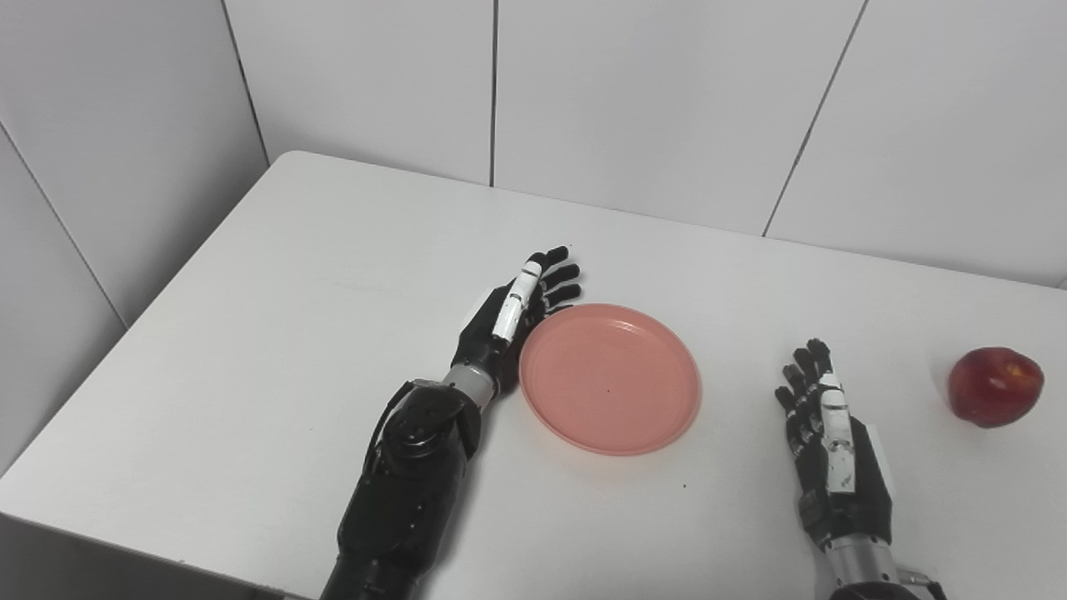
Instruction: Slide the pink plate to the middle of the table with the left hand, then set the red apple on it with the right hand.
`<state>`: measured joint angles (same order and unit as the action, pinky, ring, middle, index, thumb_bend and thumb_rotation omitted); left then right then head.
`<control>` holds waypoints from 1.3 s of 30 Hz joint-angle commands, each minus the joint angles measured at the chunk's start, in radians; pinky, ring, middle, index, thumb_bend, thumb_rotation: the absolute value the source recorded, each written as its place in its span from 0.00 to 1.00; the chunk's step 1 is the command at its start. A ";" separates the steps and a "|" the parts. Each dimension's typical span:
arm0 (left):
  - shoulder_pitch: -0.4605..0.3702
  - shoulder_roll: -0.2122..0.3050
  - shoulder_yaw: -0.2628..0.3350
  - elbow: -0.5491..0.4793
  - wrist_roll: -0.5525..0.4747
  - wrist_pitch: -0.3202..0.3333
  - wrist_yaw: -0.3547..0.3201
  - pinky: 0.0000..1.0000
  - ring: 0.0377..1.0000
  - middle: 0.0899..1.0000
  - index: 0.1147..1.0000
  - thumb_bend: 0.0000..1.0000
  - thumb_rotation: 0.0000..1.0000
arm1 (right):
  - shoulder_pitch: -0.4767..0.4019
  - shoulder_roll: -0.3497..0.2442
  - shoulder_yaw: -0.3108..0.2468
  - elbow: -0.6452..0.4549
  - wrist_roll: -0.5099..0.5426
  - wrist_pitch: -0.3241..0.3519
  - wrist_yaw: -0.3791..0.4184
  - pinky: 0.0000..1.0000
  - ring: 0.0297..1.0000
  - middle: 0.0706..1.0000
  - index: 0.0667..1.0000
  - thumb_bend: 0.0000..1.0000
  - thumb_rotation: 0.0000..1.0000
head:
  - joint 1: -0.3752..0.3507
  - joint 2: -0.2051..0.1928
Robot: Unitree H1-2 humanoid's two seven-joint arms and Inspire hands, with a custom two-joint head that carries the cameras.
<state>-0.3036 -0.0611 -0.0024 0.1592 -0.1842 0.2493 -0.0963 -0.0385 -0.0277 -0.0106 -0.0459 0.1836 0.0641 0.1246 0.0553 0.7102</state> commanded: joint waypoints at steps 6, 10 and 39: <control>0.000 -0.028 -0.021 -0.016 -0.008 0.004 -0.011 0.86 0.87 0.88 0.86 0.34 1.00 | -0.005 0.011 0.007 0.008 0.000 -0.009 0.001 1.00 1.00 1.00 1.00 0.27 1.00 | -0.017 0.006; 0.003 -0.036 -0.030 -0.017 -0.008 0.009 -0.011 0.86 0.87 0.88 0.86 0.33 1.00 | -0.009 0.013 0.008 0.015 -0.001 -0.018 0.001 1.00 1.00 1.00 1.00 0.27 1.00 | -0.024 0.008; 0.022 -0.003 0.027 -0.035 -0.031 -0.040 -0.035 0.89 0.89 0.90 0.89 0.35 1.00 | -0.021 0.036 -0.006 0.012 -0.001 -0.018 -0.029 1.00 1.00 1.00 1.00 0.27 1.00 | -0.119 0.027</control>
<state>-0.2798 -0.0693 0.0236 0.1394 -0.2130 0.2407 -0.1269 -0.0467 0.0011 -0.0104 -0.0424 0.1719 0.0640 0.0973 -0.0537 0.7363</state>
